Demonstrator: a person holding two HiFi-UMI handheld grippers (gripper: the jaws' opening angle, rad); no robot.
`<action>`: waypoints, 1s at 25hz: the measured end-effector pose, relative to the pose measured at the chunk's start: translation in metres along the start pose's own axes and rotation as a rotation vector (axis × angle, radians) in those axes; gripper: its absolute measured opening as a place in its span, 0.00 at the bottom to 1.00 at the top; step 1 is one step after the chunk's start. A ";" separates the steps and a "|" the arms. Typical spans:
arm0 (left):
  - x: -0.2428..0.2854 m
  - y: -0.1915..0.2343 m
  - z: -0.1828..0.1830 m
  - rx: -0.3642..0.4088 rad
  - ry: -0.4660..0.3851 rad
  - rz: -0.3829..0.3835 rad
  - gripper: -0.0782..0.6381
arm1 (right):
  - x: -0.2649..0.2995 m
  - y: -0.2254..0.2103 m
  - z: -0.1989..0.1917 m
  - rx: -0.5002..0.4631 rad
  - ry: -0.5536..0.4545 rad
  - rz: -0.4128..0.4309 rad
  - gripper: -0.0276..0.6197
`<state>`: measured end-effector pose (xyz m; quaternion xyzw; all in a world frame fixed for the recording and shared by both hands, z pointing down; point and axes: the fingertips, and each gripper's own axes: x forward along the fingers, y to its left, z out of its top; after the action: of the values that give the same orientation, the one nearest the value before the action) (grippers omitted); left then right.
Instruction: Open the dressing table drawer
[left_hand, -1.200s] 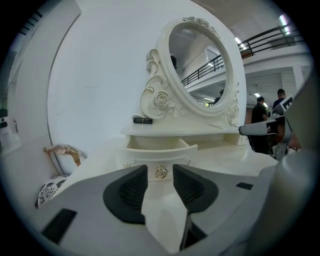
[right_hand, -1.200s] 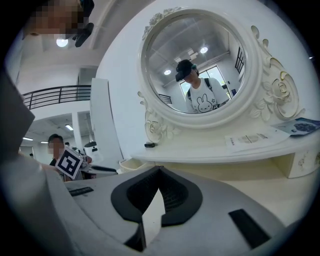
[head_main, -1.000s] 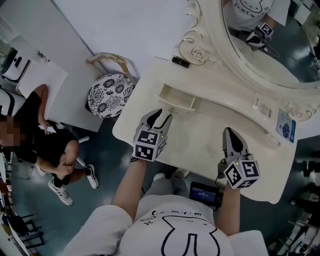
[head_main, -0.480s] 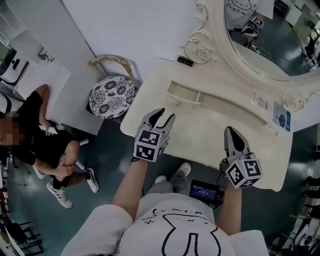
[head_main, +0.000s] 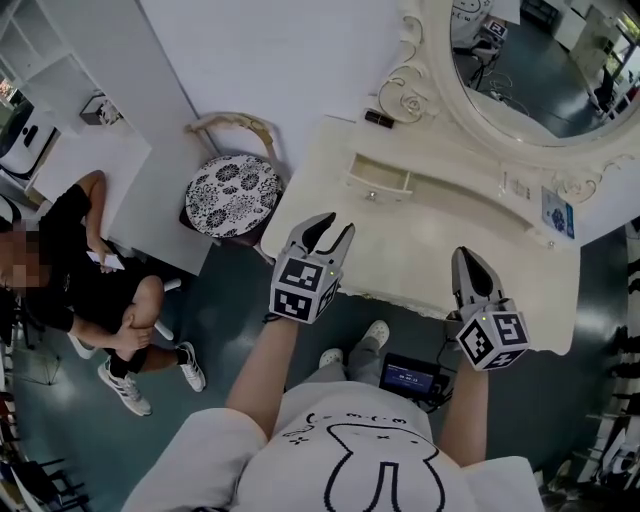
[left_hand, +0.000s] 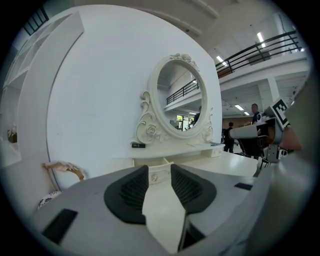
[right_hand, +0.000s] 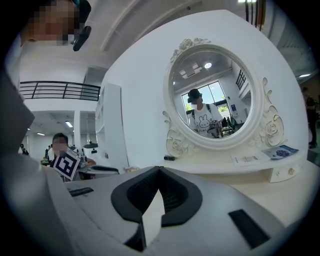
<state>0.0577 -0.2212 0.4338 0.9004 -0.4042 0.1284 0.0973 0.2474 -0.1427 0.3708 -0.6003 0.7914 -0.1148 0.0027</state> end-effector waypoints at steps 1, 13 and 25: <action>-0.005 0.000 0.002 0.002 -0.007 -0.003 0.32 | -0.002 0.005 0.002 -0.007 -0.002 0.000 0.06; -0.037 -0.005 0.020 0.009 -0.078 -0.020 0.25 | -0.019 0.034 0.017 -0.059 -0.023 -0.003 0.06; -0.049 -0.019 0.049 0.017 -0.157 0.035 0.12 | -0.022 0.024 0.037 -0.096 -0.046 0.047 0.06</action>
<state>0.0483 -0.1882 0.3706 0.9013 -0.4250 0.0625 0.0553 0.2363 -0.1228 0.3275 -0.5836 0.8096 -0.0628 -0.0051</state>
